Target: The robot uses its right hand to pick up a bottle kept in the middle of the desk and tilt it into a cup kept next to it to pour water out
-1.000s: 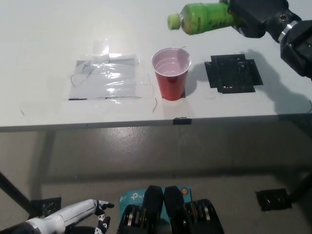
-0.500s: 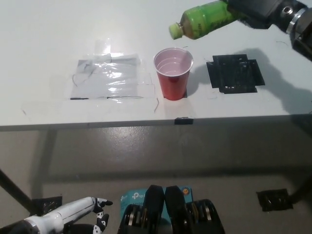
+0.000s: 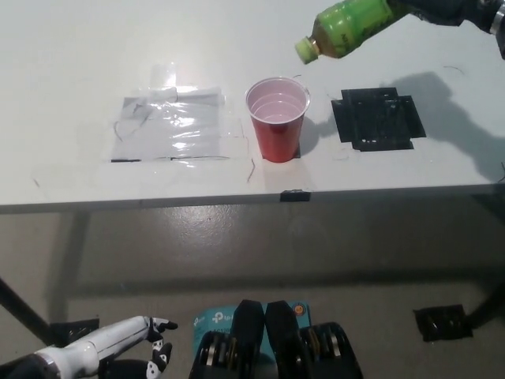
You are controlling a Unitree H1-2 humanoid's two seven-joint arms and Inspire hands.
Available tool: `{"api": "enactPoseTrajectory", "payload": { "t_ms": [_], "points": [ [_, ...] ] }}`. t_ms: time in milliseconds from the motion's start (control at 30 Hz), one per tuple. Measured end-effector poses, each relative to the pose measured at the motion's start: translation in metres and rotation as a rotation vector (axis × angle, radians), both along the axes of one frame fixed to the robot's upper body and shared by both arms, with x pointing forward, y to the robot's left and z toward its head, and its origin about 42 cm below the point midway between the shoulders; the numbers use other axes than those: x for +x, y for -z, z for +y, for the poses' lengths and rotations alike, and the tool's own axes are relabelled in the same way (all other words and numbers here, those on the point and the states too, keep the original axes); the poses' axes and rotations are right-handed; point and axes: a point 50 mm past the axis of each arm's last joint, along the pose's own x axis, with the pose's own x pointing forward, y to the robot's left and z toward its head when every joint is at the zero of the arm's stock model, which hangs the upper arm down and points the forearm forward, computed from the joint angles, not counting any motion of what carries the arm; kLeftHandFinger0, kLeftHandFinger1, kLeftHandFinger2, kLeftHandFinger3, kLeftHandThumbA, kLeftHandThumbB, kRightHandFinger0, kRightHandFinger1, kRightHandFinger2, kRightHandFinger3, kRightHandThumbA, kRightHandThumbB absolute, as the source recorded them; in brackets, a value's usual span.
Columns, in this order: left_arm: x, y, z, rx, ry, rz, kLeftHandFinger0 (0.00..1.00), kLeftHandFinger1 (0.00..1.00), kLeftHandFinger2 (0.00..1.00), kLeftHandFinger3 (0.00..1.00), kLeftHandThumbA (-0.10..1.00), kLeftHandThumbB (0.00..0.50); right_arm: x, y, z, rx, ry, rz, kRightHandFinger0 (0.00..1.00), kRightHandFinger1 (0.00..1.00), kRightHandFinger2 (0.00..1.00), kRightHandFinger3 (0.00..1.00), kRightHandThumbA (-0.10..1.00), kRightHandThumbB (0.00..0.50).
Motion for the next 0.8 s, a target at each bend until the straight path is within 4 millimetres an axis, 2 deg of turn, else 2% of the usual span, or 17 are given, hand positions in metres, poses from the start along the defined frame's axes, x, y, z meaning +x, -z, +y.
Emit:
{"api": "enactPoseTrajectory", "payload": {
  "t_ms": [33,100,133,200,233,300,333,433,467,533,600,667,733,800],
  "points": [
    [0.000,-0.001,0.000,0.001,0.001,-0.003,1.00,1.00,1.00,1.00,1.00,0.356,0.000,0.001,0.001,-0.005,-0.007,0.004,0.00,0.00,0.03,0.26,0.00,0.189],
    [0.001,-0.002,-0.001,0.002,0.004,-0.008,1.00,1.00,1.00,1.00,1.00,0.361,-0.001,0.003,0.003,-0.013,-0.023,0.014,0.00,0.00,0.03,0.28,0.01,0.226],
    [0.002,-0.003,0.000,0.002,0.003,-0.010,1.00,1.00,1.00,1.00,1.00,0.349,-0.001,0.004,0.005,-0.018,-0.034,0.020,0.00,0.00,0.04,0.21,-0.01,0.211],
    [0.002,-0.004,0.000,0.003,0.001,-0.013,1.00,1.00,1.00,1.00,1.00,0.358,-0.002,0.005,0.007,-0.029,-0.053,0.022,0.00,0.00,0.05,0.22,-0.01,0.210],
    [0.002,-0.004,0.000,0.003,0.001,-0.013,1.00,1.00,1.00,1.00,1.00,0.347,-0.003,0.005,0.008,-0.034,-0.059,0.024,0.00,0.00,0.05,0.20,0.00,0.178],
    [0.002,-0.004,0.000,0.004,0.001,-0.014,1.00,1.00,1.00,1.00,1.00,0.358,-0.003,0.006,0.009,-0.043,-0.064,0.026,0.00,0.00,0.06,0.23,0.00,0.173],
    [0.002,-0.004,0.000,0.003,0.001,-0.015,1.00,1.00,1.00,1.00,1.00,0.370,-0.003,0.006,0.009,-0.046,-0.065,0.027,0.00,0.00,0.04,0.19,0.02,0.187],
    [0.001,-0.004,0.000,0.005,0.003,-0.014,1.00,1.00,1.00,1.00,1.00,0.370,-0.003,0.007,0.009,-0.057,-0.069,0.025,0.00,0.00,0.03,0.22,0.03,0.198],
    [0.001,-0.003,0.000,0.005,0.002,-0.013,1.00,1.00,1.00,1.00,1.00,0.360,-0.003,0.007,0.009,-0.060,-0.068,0.024,0.00,0.00,0.02,0.21,0.04,0.193],
    [0.001,-0.003,0.000,0.004,0.000,-0.011,1.00,1.00,1.00,1.00,1.00,0.361,-0.004,0.006,0.009,-0.062,-0.069,0.022,0.00,0.00,0.03,0.27,0.06,0.172],
    [0.000,-0.002,0.001,0.004,-0.002,-0.009,1.00,1.00,1.00,1.00,1.00,0.352,-0.005,0.006,0.010,-0.063,-0.072,0.018,0.00,0.00,0.04,0.29,0.07,0.177],
    [-0.001,-0.002,0.001,0.002,-0.003,-0.005,1.00,1.00,1.00,1.00,1.00,0.346,-0.006,0.004,0.012,-0.056,-0.077,0.014,0.00,0.00,0.01,0.29,0.01,0.191],
    [-0.001,-0.001,0.002,0.000,-0.006,-0.003,1.00,1.00,1.00,1.00,1.00,0.336,-0.006,0.004,0.010,-0.037,-0.075,0.013,0.00,0.00,0.02,0.34,0.01,0.182],
    [-0.002,0.000,0.002,-0.001,-0.006,-0.001,1.00,1.00,1.00,1.00,1.00,0.345,-0.007,0.003,0.008,-0.017,-0.070,0.014,0.00,0.00,0.01,0.34,-0.02,0.178]
  ]
}}
